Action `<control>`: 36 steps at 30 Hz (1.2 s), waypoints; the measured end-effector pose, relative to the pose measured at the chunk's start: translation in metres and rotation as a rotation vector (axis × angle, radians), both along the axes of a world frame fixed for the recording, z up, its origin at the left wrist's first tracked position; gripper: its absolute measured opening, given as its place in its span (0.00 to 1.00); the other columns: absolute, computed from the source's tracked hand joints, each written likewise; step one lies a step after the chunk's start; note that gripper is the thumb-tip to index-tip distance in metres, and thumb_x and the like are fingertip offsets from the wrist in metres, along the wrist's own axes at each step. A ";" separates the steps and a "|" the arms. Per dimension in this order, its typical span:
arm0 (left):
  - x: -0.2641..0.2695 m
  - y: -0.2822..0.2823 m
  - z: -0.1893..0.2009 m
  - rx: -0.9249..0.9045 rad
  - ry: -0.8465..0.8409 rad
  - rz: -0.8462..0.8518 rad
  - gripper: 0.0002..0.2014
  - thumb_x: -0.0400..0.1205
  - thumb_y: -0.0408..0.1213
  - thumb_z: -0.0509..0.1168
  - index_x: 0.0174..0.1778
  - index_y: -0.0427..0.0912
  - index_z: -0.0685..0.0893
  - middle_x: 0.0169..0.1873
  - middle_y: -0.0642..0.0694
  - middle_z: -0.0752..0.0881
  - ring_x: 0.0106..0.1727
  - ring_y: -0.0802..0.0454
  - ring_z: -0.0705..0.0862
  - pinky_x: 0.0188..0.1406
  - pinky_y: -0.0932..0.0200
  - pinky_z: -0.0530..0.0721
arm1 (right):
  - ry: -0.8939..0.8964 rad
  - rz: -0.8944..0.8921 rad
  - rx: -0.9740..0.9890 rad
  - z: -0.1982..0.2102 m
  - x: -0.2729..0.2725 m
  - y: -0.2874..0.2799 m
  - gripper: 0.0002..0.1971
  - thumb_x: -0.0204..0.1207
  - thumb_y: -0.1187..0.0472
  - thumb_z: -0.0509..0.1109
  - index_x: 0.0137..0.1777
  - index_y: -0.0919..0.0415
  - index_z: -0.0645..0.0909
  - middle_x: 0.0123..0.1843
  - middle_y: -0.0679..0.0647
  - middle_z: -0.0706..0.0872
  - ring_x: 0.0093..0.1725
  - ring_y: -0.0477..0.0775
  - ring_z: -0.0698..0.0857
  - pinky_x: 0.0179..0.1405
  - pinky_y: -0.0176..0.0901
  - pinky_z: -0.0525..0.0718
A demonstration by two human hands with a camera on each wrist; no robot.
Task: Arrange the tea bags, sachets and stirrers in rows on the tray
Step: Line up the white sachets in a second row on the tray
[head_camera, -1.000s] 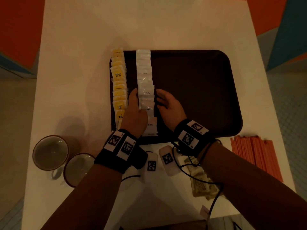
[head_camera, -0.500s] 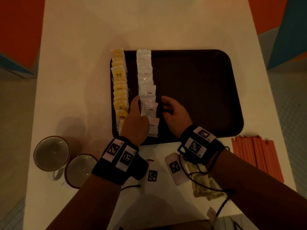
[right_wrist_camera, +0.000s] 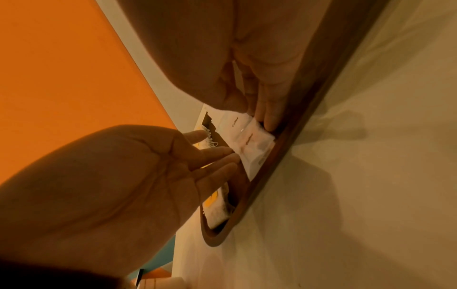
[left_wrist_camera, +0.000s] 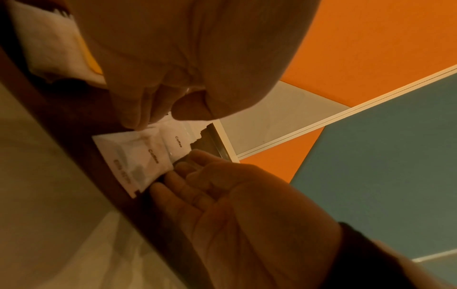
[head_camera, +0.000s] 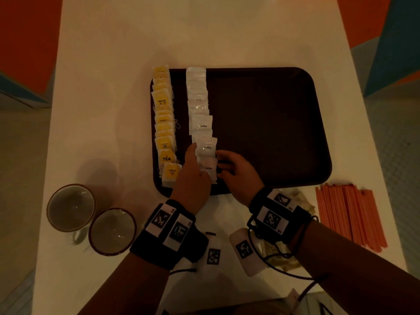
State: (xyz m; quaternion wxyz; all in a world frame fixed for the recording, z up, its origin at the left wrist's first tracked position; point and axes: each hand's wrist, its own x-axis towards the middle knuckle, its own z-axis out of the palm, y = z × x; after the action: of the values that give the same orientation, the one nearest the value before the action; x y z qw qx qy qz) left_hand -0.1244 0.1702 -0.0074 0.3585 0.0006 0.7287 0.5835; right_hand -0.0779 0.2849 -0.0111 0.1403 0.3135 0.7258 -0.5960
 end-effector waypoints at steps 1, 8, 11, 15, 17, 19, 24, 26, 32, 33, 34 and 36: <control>0.001 0.000 0.000 0.001 0.002 0.010 0.36 0.78 0.16 0.51 0.80 0.45 0.53 0.72 0.41 0.72 0.66 0.48 0.78 0.63 0.51 0.81 | 0.009 -0.003 0.011 0.000 -0.001 -0.001 0.25 0.76 0.76 0.58 0.72 0.56 0.70 0.73 0.55 0.72 0.69 0.51 0.76 0.68 0.50 0.79; -0.004 0.003 0.002 -0.015 0.050 0.037 0.35 0.77 0.15 0.51 0.79 0.45 0.57 0.71 0.42 0.74 0.67 0.50 0.77 0.69 0.45 0.78 | 0.053 -0.022 0.050 0.000 -0.004 0.003 0.23 0.78 0.74 0.58 0.72 0.57 0.71 0.72 0.54 0.73 0.67 0.44 0.73 0.59 0.29 0.77; -0.009 0.005 0.000 -0.061 0.089 0.025 0.35 0.78 0.18 0.52 0.80 0.46 0.55 0.72 0.41 0.73 0.68 0.47 0.77 0.68 0.41 0.78 | 0.086 -0.017 0.049 0.001 -0.010 0.000 0.24 0.79 0.73 0.58 0.74 0.58 0.70 0.73 0.53 0.73 0.69 0.43 0.73 0.58 0.27 0.79; -0.013 0.008 0.004 -0.145 0.135 -0.009 0.31 0.80 0.22 0.53 0.80 0.44 0.56 0.68 0.36 0.76 0.65 0.40 0.79 0.65 0.45 0.79 | 0.092 0.011 0.084 -0.009 -0.017 -0.003 0.24 0.78 0.72 0.59 0.74 0.57 0.70 0.74 0.56 0.74 0.73 0.53 0.74 0.73 0.55 0.75; -0.012 0.008 0.004 -0.154 0.148 -0.015 0.31 0.80 0.22 0.53 0.80 0.43 0.56 0.66 0.35 0.77 0.64 0.39 0.79 0.65 0.46 0.79 | 0.093 0.011 0.067 -0.008 -0.019 -0.002 0.24 0.78 0.71 0.59 0.74 0.57 0.71 0.74 0.56 0.76 0.72 0.52 0.75 0.72 0.54 0.76; -0.012 0.008 0.005 -0.085 0.134 0.010 0.32 0.78 0.20 0.53 0.79 0.44 0.57 0.64 0.38 0.79 0.61 0.43 0.81 0.63 0.39 0.81 | 0.087 0.026 0.068 -0.005 -0.019 -0.001 0.24 0.79 0.71 0.59 0.73 0.56 0.71 0.72 0.55 0.77 0.71 0.51 0.76 0.71 0.49 0.77; -0.019 0.006 0.000 -0.089 0.140 -0.024 0.33 0.78 0.17 0.52 0.79 0.41 0.55 0.69 0.37 0.75 0.65 0.40 0.79 0.66 0.38 0.79 | 0.062 0.052 0.093 -0.001 -0.017 0.000 0.24 0.79 0.72 0.58 0.74 0.58 0.70 0.73 0.56 0.75 0.72 0.52 0.74 0.72 0.53 0.76; -0.022 0.004 -0.001 -0.061 0.098 -0.014 0.34 0.78 0.17 0.51 0.79 0.44 0.55 0.71 0.40 0.74 0.67 0.45 0.77 0.67 0.39 0.78 | 0.060 0.054 0.093 0.002 -0.016 0.001 0.23 0.79 0.73 0.57 0.74 0.58 0.70 0.73 0.56 0.75 0.71 0.52 0.75 0.71 0.48 0.76; -0.038 0.012 -0.001 -0.130 0.166 -0.004 0.33 0.80 0.20 0.51 0.81 0.43 0.52 0.64 0.53 0.69 0.63 0.61 0.68 0.64 0.62 0.71 | 0.067 -0.038 0.058 0.006 -0.032 0.007 0.26 0.78 0.73 0.59 0.76 0.57 0.66 0.75 0.56 0.73 0.72 0.51 0.74 0.63 0.37 0.74; -0.041 0.015 0.000 -0.143 0.179 -0.007 0.32 0.81 0.21 0.52 0.81 0.43 0.52 0.64 0.54 0.69 0.64 0.60 0.69 0.64 0.62 0.71 | 0.069 -0.043 0.037 0.007 -0.036 0.005 0.26 0.78 0.72 0.59 0.76 0.57 0.66 0.75 0.56 0.73 0.72 0.51 0.74 0.64 0.38 0.75; -0.045 0.018 0.000 -0.161 0.201 -0.013 0.32 0.81 0.23 0.53 0.80 0.43 0.52 0.66 0.53 0.70 0.66 0.58 0.71 0.65 0.61 0.72 | 0.070 -0.032 0.028 0.006 -0.040 0.004 0.26 0.78 0.72 0.60 0.76 0.56 0.67 0.74 0.55 0.73 0.72 0.52 0.74 0.66 0.41 0.76; -0.049 0.022 0.001 -0.196 0.222 -0.035 0.31 0.80 0.25 0.54 0.80 0.43 0.54 0.69 0.45 0.74 0.68 0.49 0.75 0.68 0.55 0.74 | 0.067 0.004 0.041 0.002 -0.043 0.000 0.27 0.76 0.71 0.60 0.75 0.53 0.68 0.73 0.55 0.75 0.71 0.52 0.75 0.69 0.52 0.78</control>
State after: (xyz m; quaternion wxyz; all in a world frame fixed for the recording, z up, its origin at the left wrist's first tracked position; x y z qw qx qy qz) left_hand -0.1736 0.1927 -0.0067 0.2841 0.0426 0.8172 0.4996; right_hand -0.1209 0.2851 -0.0093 0.1105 0.2948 0.7429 -0.5908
